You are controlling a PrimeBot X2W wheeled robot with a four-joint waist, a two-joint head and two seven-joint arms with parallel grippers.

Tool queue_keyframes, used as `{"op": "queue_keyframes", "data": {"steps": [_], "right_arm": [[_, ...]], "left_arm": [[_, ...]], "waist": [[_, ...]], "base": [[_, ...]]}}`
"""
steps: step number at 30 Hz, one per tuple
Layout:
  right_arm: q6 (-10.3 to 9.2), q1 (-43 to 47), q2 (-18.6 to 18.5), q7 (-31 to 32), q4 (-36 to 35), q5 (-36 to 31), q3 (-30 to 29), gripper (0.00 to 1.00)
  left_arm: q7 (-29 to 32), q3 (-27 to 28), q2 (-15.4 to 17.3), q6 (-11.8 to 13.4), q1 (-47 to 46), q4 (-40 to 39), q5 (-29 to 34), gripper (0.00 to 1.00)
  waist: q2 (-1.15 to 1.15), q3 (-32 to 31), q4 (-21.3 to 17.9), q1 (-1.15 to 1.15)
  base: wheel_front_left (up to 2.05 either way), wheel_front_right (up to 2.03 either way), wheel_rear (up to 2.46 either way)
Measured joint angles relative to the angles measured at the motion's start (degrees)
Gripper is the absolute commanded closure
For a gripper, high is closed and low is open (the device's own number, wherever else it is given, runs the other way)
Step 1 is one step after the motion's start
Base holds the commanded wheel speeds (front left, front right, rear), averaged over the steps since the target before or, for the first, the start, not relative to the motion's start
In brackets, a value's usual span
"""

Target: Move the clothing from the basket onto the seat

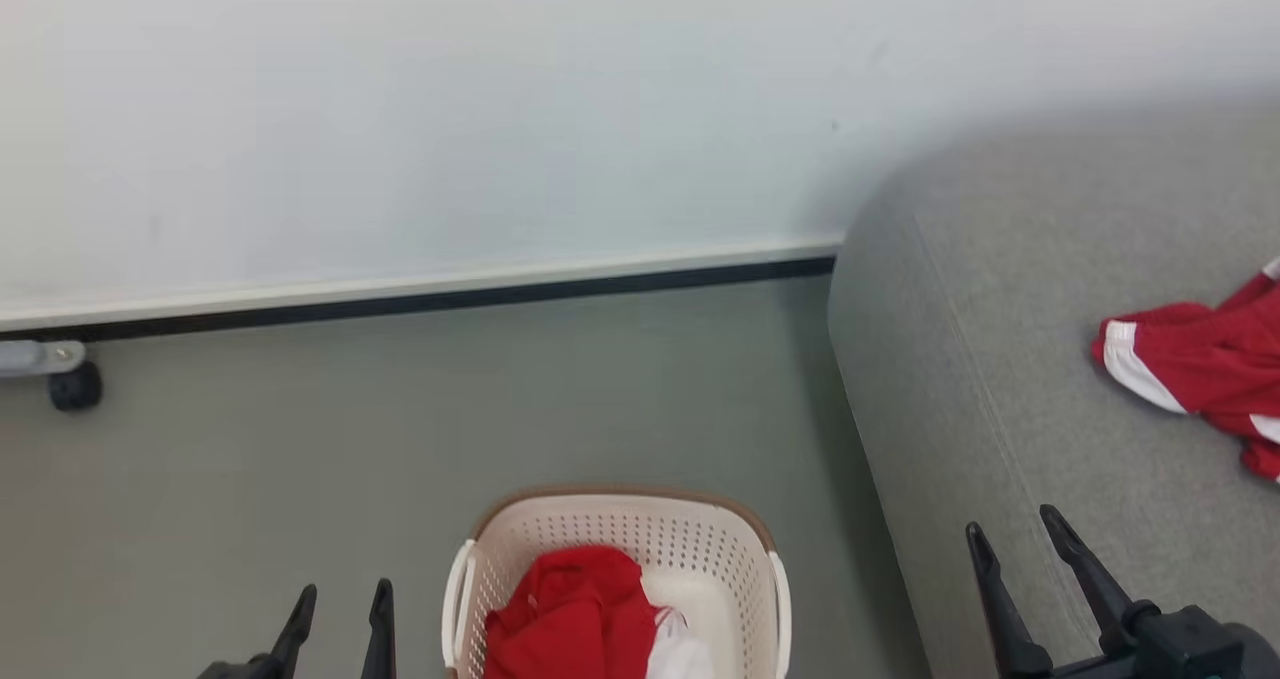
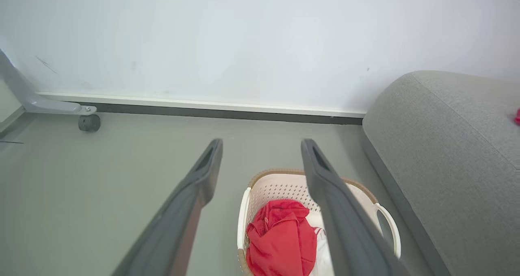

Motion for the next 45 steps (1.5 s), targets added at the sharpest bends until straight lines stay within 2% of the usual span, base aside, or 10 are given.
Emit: {"op": "queue_keyframes", "data": {"steps": [9,15,19,26,31,34,37,45], "right_arm": [[-0.74,0.9,-0.1,0.0,-3.1,-1.2,-0.3,0.0],[-0.91,1.0,-0.3,0.0,-6.5,-1.2,-1.3,0.0],[-0.9,-1.2,-1.1,0.0,-7.9,-1.2,-2.6,0.0],[-0.37,-4.4,-1.5,-0.2,-10.2,-1.2,-3.5,0.0],[0.11,-7.7,-1.9,-0.2,-11.7,-1.0,-4.7,0.0],[0.54,-9.3,-1.8,-0.2,-12.0,-0.4,-5.0,0.0],[1.43,-11.5,-1.6,-0.2,-13.4,0.0,-4.5,0.0],[2.88,-16.3,-0.6,-0.2,-15.1,0.5,-4.2,0.0]], "left_arm": [[0.0,1.4,-0.3,0.0,3.7,-4.4,0.1,0.0],[0.0,0.6,-0.4,0.0,3.6,-6.4,0.9,0.0],[0.1,-1.6,-1.0,0.0,0.2,-6.3,2.8,0.0],[4.6,-6.1,-1.4,-1.1,-6.5,-3.5,5.0,0.0],[9.4,-10.9,-1.7,-2.6,-13.2,-0.7,8.8,0.0],[12.3,-12.5,-2.2,-2.6,-18.1,1.4,11.3,0.0],[17.6,-15.1,-2.2,-2.5,-23.6,5.9,15.1,0.0],[26.5,-15.7,-0.4,-2.3,-29.7,14.5,18.1,0.0]], "waist": [[0.0,-3.5,1.3,0.0],[0.0,-1.4,0.8,0.01],[0.01,1.3,-0.2,0.02],[0.01,6.0,-1.7,0.02],[0.02,10.1,-3.0,0.03],[0.02,12.6,-3.6,0.03],[0.02,16.0,-4.2,0.03],[0.02,22.8,-6.0,0.03]], "base": [[0.0,0.0,0.0],[0.0,0.0,0.0],[0.0,0.0,0.0],[0.0,0.0,0.0],[0.0,0.0,0.0],[0.0,0.0,0.0],[0.0,0.0,0.0],[0.0,0.0,0.0]]}}
